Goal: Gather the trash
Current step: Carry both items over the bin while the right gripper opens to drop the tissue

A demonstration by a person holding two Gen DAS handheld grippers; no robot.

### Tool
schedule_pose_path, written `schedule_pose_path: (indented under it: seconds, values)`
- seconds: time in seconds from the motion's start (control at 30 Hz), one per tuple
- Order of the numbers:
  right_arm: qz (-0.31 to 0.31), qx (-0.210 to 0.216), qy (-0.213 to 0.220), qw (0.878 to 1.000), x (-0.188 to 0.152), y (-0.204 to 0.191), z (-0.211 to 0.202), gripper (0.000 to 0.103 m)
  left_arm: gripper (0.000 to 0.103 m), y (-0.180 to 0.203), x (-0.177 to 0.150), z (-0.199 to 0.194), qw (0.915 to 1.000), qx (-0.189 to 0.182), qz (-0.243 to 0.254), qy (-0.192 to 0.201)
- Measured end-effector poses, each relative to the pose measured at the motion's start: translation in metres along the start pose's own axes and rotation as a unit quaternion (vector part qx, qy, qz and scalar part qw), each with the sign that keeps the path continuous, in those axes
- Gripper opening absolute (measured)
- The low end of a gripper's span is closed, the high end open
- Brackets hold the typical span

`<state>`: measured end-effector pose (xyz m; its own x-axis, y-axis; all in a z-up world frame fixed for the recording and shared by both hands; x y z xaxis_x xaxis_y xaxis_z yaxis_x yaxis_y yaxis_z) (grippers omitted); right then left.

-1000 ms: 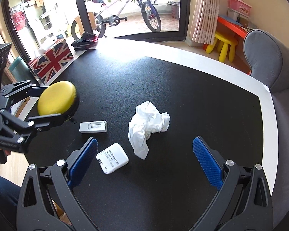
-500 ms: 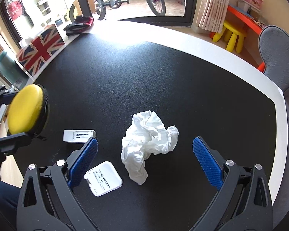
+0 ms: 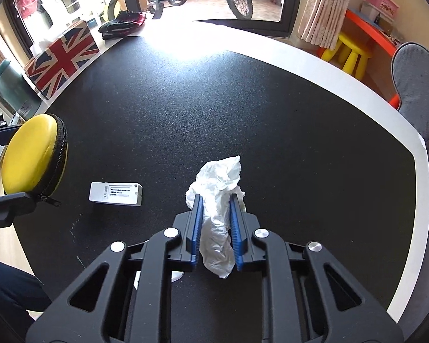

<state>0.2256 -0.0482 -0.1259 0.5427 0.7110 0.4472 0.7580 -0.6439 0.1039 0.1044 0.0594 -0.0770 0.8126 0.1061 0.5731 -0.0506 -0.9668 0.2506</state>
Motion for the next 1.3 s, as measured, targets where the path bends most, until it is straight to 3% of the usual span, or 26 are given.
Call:
schedule_pose_path:
  seconds: [0.3, 0.63, 1.03, 1.3]
  values:
    - [0.009, -0.01, 0.026, 1.0, -0.013, -0.002, -0.035, 0.012, 0.077, 0.011, -0.002, -0.022, 0.9996, 0.004, 0.002, 0.027]
    - [0.005, -0.007, 0.089, 0.996, -0.043, -0.018, -0.117, 0.012, 0.077, 0.033, -0.019, -0.052, 0.9991, 0.008, 0.017, 0.038]
    - [0.003, 0.016, 0.141, 0.99, -0.121, -0.053, -0.192, 0.012, 0.077, 0.062, -0.064, -0.088, 0.9981, 0.005, 0.039, 0.047]
    - [0.005, 0.038, 0.137, 0.99, -0.174, -0.075, -0.202, 0.012, 0.077, 0.085, -0.113, -0.088, 0.9984, -0.012, 0.046, 0.03]
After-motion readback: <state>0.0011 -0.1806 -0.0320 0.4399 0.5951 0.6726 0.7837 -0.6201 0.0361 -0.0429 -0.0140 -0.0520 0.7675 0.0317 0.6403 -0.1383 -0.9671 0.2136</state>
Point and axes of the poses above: each gripper's, at about its wrist camera, not at the fingertips, and z roughly the way its jaws point, y to its right, x to its top, the point moved 4 cm from there along z, roughly the way its jaws point, and after that the axes turned 10 degrees about -x, right-handed, at the moved point
